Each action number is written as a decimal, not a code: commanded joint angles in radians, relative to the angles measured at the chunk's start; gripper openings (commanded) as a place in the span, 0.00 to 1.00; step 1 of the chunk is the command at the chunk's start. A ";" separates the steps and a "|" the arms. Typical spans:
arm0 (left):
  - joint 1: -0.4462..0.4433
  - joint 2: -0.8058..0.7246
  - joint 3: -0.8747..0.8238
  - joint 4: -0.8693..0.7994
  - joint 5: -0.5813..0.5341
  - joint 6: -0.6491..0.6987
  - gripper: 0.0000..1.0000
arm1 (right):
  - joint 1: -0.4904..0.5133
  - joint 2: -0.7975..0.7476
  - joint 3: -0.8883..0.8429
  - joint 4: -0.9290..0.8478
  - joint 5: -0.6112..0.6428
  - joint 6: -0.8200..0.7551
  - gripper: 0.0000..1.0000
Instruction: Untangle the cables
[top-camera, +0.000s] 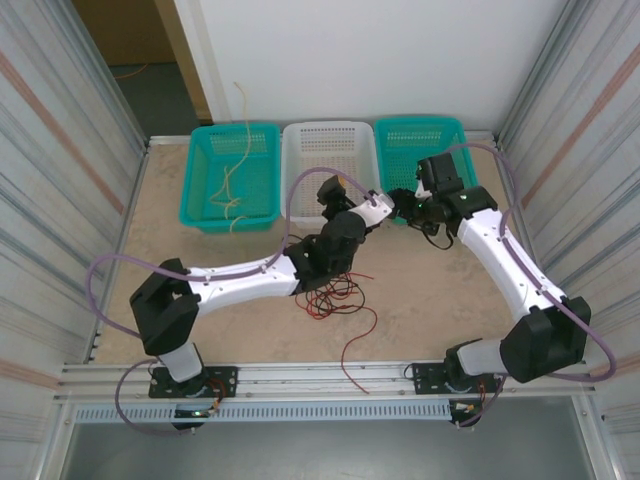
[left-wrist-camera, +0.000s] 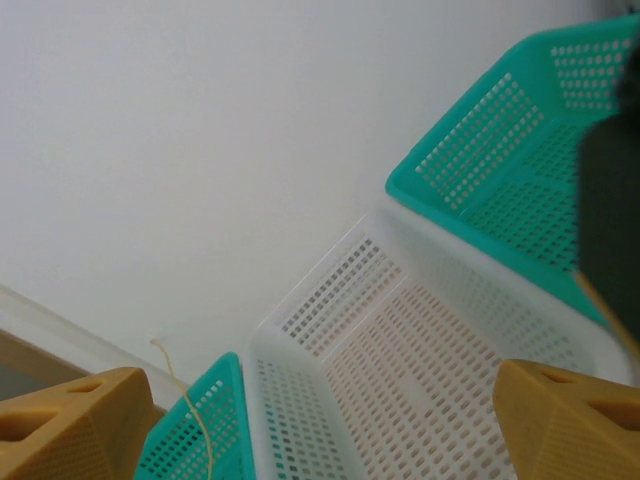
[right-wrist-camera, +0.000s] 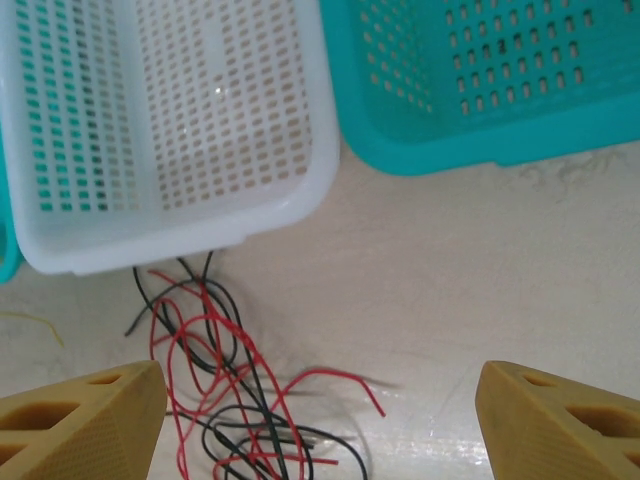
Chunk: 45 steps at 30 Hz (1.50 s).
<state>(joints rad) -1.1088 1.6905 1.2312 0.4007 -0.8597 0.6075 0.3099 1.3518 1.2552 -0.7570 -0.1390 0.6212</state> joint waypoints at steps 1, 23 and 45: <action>-0.028 -0.060 -0.018 0.015 0.030 -0.082 0.89 | -0.012 0.000 -0.003 0.109 -0.085 0.029 0.81; 0.272 -0.239 0.031 -0.541 0.451 -0.759 0.88 | 0.083 0.023 0.005 0.090 0.057 -0.003 0.82; 0.556 -0.410 -0.216 -0.943 1.102 -1.010 0.76 | 0.454 -0.071 -0.353 0.045 0.247 0.195 0.79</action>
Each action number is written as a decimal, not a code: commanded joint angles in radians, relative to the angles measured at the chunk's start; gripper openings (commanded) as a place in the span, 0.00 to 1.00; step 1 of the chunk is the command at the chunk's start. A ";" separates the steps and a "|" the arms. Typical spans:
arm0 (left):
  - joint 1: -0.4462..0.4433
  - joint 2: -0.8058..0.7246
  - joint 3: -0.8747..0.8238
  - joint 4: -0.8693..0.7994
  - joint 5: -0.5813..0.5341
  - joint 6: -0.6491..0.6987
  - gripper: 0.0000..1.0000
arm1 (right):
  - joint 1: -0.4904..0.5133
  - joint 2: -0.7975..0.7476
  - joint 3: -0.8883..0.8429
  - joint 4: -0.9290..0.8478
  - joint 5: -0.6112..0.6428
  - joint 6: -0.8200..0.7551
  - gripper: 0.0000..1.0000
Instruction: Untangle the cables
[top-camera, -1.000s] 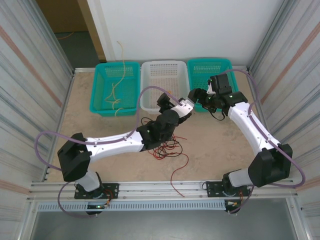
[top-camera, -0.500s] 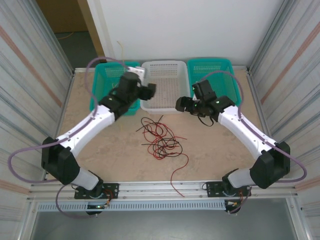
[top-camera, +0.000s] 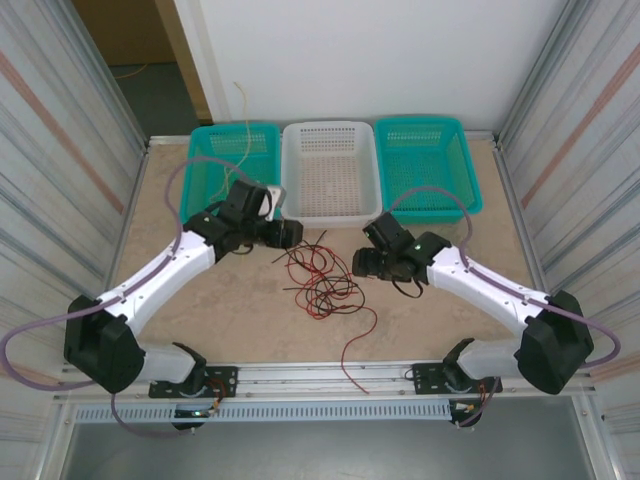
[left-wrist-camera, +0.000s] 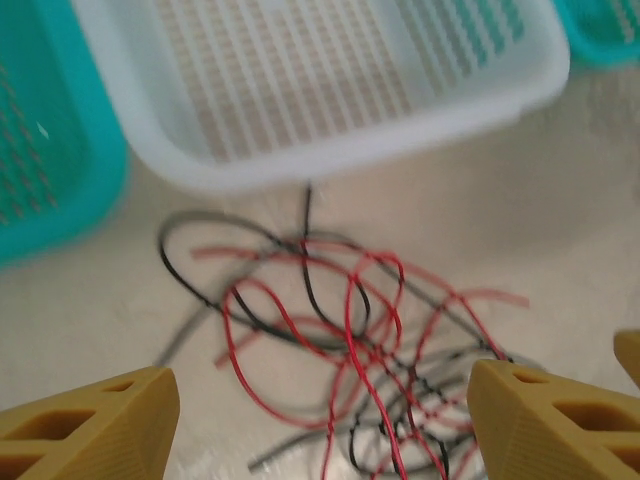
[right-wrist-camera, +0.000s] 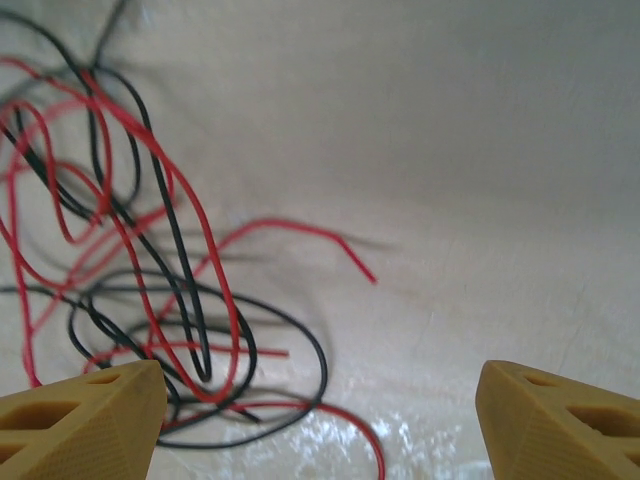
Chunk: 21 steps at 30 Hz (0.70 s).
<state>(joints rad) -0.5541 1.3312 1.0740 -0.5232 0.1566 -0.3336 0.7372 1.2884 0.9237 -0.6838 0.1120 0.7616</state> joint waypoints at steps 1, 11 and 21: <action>0.000 -0.068 -0.088 -0.005 0.109 -0.082 0.76 | 0.034 0.003 -0.034 -0.028 -0.016 0.057 0.78; -0.004 -0.148 -0.176 0.002 0.088 -0.084 0.75 | 0.146 0.084 0.021 0.095 -0.083 0.184 0.67; -0.016 -0.026 -0.096 0.065 0.202 -0.076 0.70 | 0.149 0.215 0.101 0.024 -0.012 0.369 0.49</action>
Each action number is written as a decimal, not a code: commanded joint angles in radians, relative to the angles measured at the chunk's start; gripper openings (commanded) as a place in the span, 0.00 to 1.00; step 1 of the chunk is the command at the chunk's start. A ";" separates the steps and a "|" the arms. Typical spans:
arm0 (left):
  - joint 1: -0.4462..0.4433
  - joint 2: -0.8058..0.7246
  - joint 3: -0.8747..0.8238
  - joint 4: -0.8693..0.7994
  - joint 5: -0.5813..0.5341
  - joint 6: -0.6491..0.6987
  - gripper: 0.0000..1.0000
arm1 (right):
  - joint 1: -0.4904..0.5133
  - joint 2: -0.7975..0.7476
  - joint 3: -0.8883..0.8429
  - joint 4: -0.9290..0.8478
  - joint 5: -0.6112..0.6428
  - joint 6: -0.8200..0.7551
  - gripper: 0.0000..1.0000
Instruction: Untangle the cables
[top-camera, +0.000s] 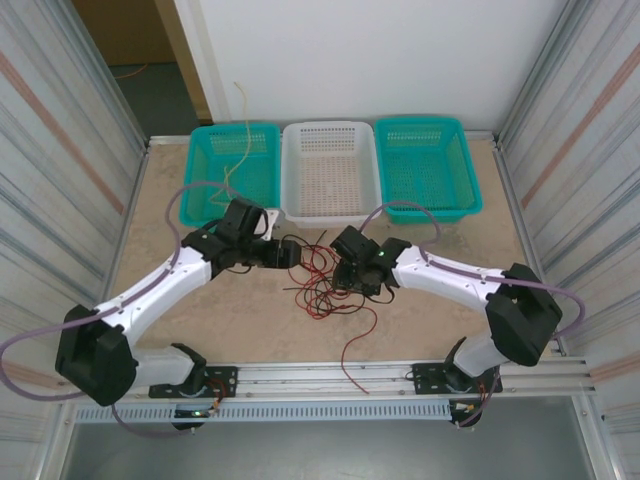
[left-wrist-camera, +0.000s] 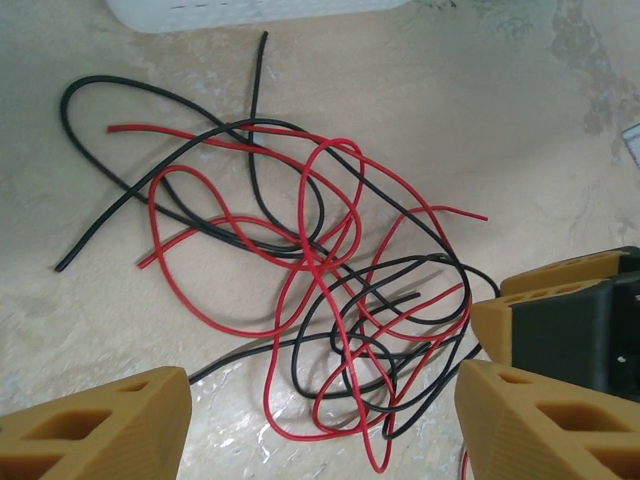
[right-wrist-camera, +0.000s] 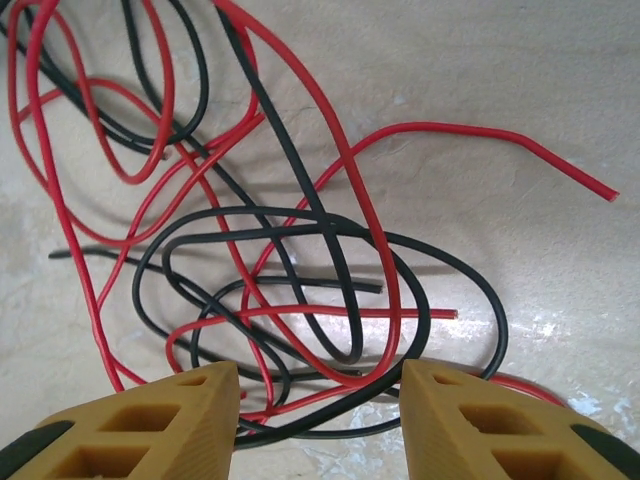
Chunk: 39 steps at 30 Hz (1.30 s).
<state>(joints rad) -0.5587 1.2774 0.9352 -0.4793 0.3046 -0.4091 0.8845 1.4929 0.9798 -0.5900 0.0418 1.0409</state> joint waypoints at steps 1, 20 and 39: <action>-0.023 0.042 0.046 0.016 0.059 0.004 0.70 | 0.005 0.010 0.052 -0.098 0.076 0.104 0.55; -0.190 0.152 0.051 0.010 -0.007 -0.007 0.65 | 0.035 -0.014 0.056 -0.053 0.061 0.149 0.00; -0.389 0.244 0.188 -0.113 -0.022 0.204 0.69 | -0.087 -0.336 0.157 -0.322 0.207 0.008 0.51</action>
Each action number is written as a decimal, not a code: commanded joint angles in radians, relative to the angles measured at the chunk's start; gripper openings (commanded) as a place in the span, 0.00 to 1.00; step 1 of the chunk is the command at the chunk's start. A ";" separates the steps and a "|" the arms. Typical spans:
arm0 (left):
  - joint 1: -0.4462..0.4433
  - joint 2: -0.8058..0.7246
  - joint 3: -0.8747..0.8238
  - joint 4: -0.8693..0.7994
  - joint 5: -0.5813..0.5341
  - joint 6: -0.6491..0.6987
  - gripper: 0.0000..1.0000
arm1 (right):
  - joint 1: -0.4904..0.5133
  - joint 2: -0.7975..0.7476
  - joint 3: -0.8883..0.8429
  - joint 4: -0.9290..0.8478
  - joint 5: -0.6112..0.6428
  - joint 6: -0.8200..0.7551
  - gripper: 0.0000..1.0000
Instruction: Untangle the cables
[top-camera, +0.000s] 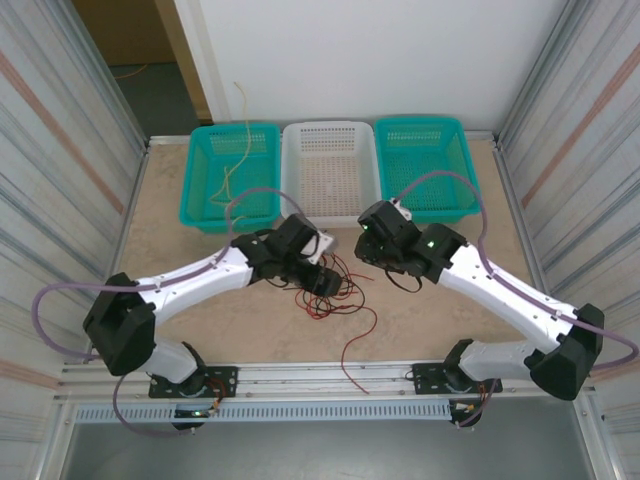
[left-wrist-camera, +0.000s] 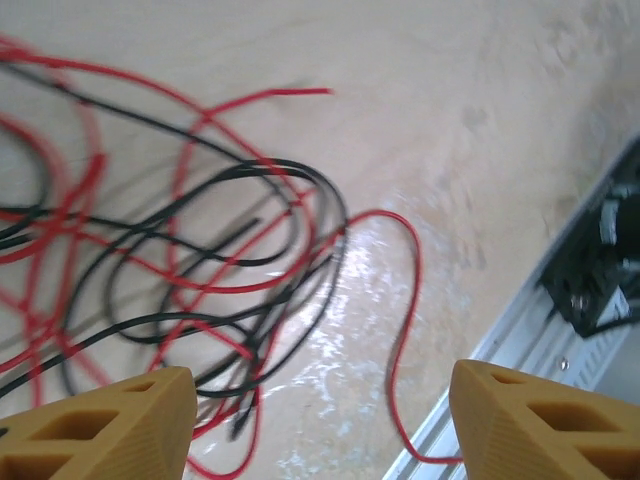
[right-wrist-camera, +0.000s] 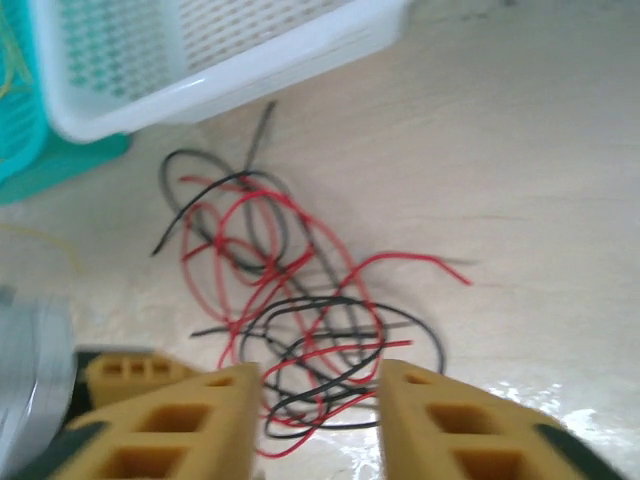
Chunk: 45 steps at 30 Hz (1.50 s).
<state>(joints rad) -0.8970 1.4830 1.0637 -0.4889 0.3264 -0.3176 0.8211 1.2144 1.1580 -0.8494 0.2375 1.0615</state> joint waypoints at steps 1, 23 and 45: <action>-0.067 0.062 0.080 -0.135 -0.078 0.132 0.69 | -0.034 -0.075 -0.032 -0.065 0.013 -0.012 0.63; -0.058 0.144 0.330 -0.372 -0.203 0.188 0.00 | -0.089 -0.175 -0.141 -0.013 -0.050 -0.036 0.73; 0.348 -0.163 0.494 -0.230 0.424 -0.023 0.00 | -0.012 -0.162 0.012 0.282 -0.269 -0.314 0.88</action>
<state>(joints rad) -0.5568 1.3361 1.5257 -0.7349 0.6765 -0.3225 0.7673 0.9997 1.1233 -0.6415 0.0036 0.8059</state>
